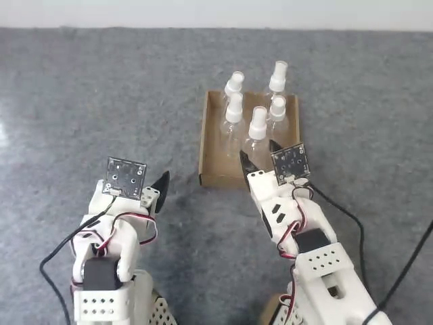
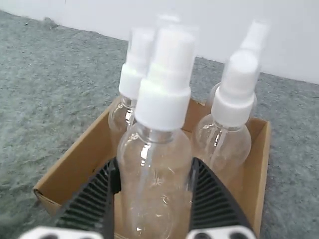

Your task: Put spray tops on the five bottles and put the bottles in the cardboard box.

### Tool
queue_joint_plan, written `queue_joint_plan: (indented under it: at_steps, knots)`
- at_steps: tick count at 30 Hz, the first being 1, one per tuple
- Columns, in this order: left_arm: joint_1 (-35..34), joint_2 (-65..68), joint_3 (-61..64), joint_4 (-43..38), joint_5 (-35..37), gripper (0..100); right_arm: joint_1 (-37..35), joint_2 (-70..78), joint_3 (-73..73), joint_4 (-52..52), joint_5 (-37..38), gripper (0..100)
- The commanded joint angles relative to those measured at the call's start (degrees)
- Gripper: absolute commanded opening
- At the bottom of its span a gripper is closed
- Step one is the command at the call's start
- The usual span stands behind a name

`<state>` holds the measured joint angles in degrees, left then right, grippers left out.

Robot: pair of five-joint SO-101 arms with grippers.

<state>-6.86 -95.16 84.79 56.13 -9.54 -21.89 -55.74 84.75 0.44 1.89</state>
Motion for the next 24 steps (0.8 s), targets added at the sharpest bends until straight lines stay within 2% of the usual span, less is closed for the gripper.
queue_joint_plan:
  at_steps: [1,9,17,24]
  knots:
    - [-0.18,-0.97,-0.22,-1.49,-0.44,25,0.66,-1.63,-0.79,-1.36,0.88,0.6]
    - [-0.18,-0.97,-0.31,-1.32,-0.44,25,0.66,0.48,-1.23,-1.8,0.97,0.6]
    - [-0.18,-0.88,-0.31,-1.32,-0.44,25,0.92,7.52,-1.76,-7.87,1.05,0.6]
    - [-0.18,-0.88,-0.31,-1.32,-0.44,25,0.84,7.87,-1.32,-7.6,1.05,0.6]
